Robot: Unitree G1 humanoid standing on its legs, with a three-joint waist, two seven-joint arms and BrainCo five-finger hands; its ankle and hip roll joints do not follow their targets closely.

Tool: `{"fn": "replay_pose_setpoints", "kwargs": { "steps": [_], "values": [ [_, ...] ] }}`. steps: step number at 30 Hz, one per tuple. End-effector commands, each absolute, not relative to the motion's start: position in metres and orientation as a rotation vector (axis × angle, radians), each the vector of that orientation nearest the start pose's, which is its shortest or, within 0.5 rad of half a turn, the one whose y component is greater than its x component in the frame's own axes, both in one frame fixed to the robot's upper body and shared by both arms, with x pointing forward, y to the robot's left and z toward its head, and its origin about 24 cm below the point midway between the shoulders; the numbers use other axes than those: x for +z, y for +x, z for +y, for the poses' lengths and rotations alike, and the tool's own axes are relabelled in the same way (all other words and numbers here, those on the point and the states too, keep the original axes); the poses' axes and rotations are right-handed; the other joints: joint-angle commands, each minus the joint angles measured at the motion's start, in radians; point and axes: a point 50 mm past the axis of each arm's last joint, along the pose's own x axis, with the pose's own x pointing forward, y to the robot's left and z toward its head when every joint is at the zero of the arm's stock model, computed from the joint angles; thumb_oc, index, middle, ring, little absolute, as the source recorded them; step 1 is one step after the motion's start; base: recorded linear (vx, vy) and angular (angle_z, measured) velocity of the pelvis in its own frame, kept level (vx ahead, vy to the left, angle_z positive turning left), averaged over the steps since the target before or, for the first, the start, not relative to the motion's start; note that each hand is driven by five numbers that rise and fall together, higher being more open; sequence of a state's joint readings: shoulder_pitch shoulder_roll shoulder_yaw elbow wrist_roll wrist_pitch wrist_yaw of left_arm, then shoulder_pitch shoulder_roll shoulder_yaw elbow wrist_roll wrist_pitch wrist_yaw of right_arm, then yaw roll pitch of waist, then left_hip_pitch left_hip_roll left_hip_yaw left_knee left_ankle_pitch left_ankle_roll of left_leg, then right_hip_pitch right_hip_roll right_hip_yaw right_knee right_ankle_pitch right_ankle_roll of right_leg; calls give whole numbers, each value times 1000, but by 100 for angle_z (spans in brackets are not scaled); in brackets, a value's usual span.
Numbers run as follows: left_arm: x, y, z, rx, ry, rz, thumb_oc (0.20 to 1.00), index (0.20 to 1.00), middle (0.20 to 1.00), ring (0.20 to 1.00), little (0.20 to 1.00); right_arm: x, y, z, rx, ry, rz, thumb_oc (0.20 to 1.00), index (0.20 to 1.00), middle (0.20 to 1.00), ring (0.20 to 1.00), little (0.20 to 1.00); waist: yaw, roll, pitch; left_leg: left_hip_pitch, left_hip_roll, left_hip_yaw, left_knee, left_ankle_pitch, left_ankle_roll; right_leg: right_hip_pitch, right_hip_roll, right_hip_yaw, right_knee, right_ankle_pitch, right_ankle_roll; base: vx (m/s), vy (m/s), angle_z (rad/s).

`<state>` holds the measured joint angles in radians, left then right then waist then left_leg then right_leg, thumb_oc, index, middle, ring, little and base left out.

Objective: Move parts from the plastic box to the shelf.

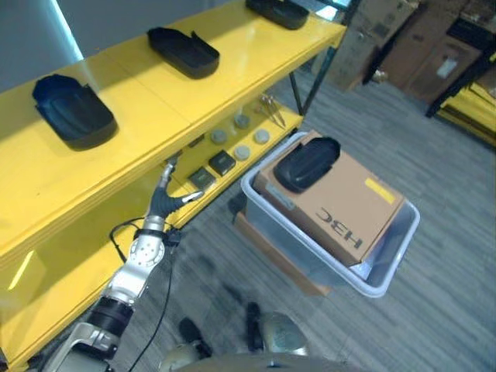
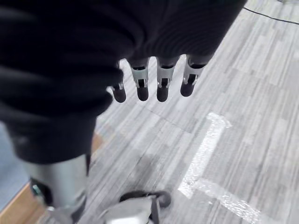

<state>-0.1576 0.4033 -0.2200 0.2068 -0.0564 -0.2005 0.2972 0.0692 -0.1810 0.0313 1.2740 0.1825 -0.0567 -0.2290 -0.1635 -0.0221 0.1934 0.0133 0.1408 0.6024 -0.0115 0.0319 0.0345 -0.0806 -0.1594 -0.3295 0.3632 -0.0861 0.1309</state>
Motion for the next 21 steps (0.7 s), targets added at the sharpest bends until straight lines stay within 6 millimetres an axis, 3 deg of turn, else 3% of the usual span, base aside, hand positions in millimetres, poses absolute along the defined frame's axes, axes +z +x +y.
{"fn": "replay_pose_setpoints", "kwargs": {
  "steps": [1,3,4,5,6,7,8,9,10,11,12,13,16,17,21],
  "values": [
    [69,274,208,185,304,-225,1000,1000,1000,1000,1000,-166,59,-232,-382,-237,1248,1000,1000,1000,1000,1000,8,-35,-66,64,-22,-46,-66,-28,-62,33,17,87,-135,41,28,-14,-117,-143],
    [45,265,221,252,305,-118,1000,1000,1000,1000,1000,-165,64,-234,-382,-242,1227,1000,1000,1000,1000,1000,-1,-14,-81,55,-25,-26,-32,-25,-76,77,60,147,-280,29,8,16,-171,-98],
    [45,265,221,253,304,-118,1000,1000,1000,1000,1000,-165,64,-234,-382,-243,1227,1000,1000,1000,1000,1000,-1,-13,-81,55,-23,-25,-28,-26,-77,80,62,147,-286,32,7,10,-188,-59],
    [37,264,221,269,286,-83,1000,1000,1000,1000,1000,-164,69,-235,-369,-256,1208,1000,1000,1000,1000,1000,-6,-10,-74,36,-18,-24,12,-25,-89,91,68,160,-318,38,-1,-46,-218,-59],
    [29,263,225,297,283,-42,1000,1000,1000,1000,1000,-162,75,-235,-345,-275,1186,1000,1000,1000,1000,1000,-11,-9,-59,-7,15,-22,116,-38,-110,110,76,171,-350,42,-15,-59,-395,-43],
    [23,263,226,300,294,-13,1000,1000,1000,1000,1000,-160,80,-239,-318,-312,1166,1000,1000,1000,1000,1000,-1,-10,-19,-75,73,-71,317,-30,-153,140,83,187,-362,35,-45,-52,-313,-22],
    [23,263,226,300,294,-14,1000,1000,1000,1000,1000,-160,80,-239,-319,-312,1165,1000,1000,1000,1000,1000,-2,-8,-18,-79,78,-73,326,-34,-154,140,86,186,-362,36,-46,-111,-247,-30],
    [16,262,227,309,299,19,1000,1000,1000,1000,1000,-157,86,-245,-295,-358,1151,1000,1000,1000,1000,1000,17,-7,11,-120,80,-146,396,18,-163,140,93,202,-367,46,-73,-126,-78,-43],
    [9,261,227,317,292,47,1000,1000,1000,1000,1000,-156,87,-252,-292,-397,1152,1000,1000,1000,1000,1000,24,-3,21,-138,52,-223,399,26,-167,150,94,213,-378,44,-78,-99,-42,-61],
    [-4,252,228,329,295,107,1000,1000,1000,1000,1000,-152,89,-261,-315,-428,1140,1000,1000,1000,1000,1000,50,7,22,-167,-50,-383,320,-10,-139,157,90,262,-397,47,-68,-1,22,-49],
    [-4,252,228,329,295,107,1000,1000,1000,1000,1000,-152,89,-261,-315,-428,1140,1000,1000,1000,1000,1000,50,7,21,-167,-50,-383,319,-9,-139,156,90,262,-397,47,-68,61,72,-44],
    [-14,246,229,341,296,152,1000,1000,1000,1000,1000,-150,93,-262,-344,-404,1118,1000,1000,1000,1000,1000,53,17,19,-160,-62,-436,237,-15,-127,153,87,286,-390,47,-59,75,98,-80],
    [-36,237,231,348,332,264,1000,1000,1000,1000,1000,-145,103,-268,-327,-440,1071,1000,1000,1000,1000,1000,45,52,20,-162,-3,-473,92,68,-139,139,90,316,-366,40,-48,122,153,-72],
    [-57,229,230,358,326,371,1000,1000,1000,1000,1000,-142,112,-269,-314,-463,1037,1000,1000,1000,1000,1000,44,64,23,-149,7,-503,17,100,-144,149,90,337,-372,31,-40,154,151,-57],
    [-78,215,233,393,317,489,1000,1000,1000,1000,1000,-139,121,-269,-337,-433,1006,1000,1000,1000,1000,1000,48,74,13,-126,-9,-556,-4,80,-141,152,91,395,-387,33,-32,149,210,-76]
  ]
}}
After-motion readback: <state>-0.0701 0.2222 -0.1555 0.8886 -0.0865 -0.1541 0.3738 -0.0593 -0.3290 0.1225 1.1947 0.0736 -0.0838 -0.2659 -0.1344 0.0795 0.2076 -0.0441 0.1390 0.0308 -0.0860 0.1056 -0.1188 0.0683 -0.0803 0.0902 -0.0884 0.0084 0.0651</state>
